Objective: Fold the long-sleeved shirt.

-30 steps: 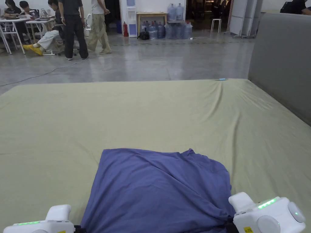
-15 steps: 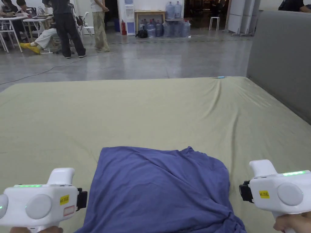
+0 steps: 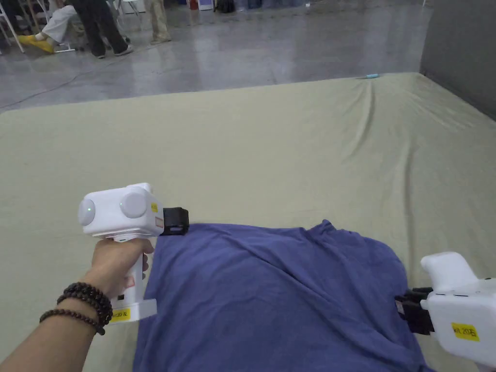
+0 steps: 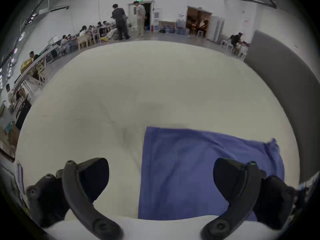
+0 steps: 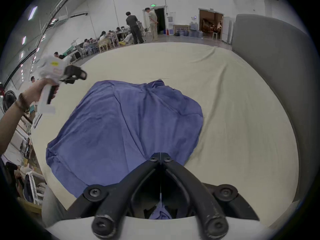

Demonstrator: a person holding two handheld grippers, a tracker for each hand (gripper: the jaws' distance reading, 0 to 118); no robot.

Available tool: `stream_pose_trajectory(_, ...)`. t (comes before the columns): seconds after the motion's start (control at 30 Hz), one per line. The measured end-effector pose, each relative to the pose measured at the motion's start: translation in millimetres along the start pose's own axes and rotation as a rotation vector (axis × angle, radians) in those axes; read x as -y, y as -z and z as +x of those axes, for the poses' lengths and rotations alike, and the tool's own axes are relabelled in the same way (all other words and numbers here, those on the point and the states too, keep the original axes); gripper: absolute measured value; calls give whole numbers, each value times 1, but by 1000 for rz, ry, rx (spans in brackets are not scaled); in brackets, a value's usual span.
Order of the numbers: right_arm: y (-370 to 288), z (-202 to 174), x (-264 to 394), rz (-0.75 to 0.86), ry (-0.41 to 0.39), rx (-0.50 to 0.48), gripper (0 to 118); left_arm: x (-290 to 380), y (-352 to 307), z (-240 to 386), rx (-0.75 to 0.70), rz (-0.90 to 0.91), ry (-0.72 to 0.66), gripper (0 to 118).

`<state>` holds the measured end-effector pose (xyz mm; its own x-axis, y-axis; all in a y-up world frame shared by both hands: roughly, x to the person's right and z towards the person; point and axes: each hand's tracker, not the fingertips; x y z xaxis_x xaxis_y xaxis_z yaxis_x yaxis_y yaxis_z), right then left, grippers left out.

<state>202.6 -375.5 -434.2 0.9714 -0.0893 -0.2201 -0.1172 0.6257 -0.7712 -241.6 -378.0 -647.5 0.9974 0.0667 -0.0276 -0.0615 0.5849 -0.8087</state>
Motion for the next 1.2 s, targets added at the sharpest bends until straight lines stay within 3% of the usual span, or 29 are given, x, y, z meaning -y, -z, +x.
stream_pose_trajectory(0.13,10,4,0,-20,-12,-10,0,-7,46,-4,-37,-36,-114,108)
stream_pose_trajectory(0.2,15,8,-1,-31,-18,-1,0,-3,63,-4,-88,-70,-101,86)
stream_pose_trajectory(0.23,17,11,-2,-38,-22,2,0,-7,72,0,-118,-124,-77,65)
stream_pose_trajectory(0.33,26,23,-11,-38,-4,19,0,3,70,2,-114,-72,-34,56)
stream_pose_trajectory(0.37,29,26,-15,-33,6,26,0,-7,78,1,-117,-101,-23,33)
stream_pose_trajectory(0.4,33,29,-20,-25,14,35,0,-7,74,3,-137,-101,19,1)
stream_pose_trajectory(0.47,37,34,-32,-10,25,52,0,-9,62,7,-189,-91,75,0)
stream_pose_trajectory(0.67,62,56,-90,-21,53,123,0,-12,7,-12,9,-61,-58,0)
stream_pose_trajectory(0.7,69,59,-100,-25,64,128,14,-10,-8,-13,35,-37,-58,0)
stream_pose_trajectory(0.73,77,63,-108,-45,70,135,47,-8,-22,-13,46,-11,-38,0)
stream_pose_trajectory(0.77,86,67,-114,-72,77,127,63,-4,-33,-11,52,8,-16,0)
stream_pose_trajectory(1.0,148,70,-133,-231,89,139,61,24,-83,-14,106,28,17,0)
stream_pose_trajectory(1.1,164,67,-129,-265,88,134,42,28,-86,-9,112,31,37,0)
stream_pose_trajectory(1.2,170,63,-120,-271,25,151,39,28,-82,-6,103,25,52,0)
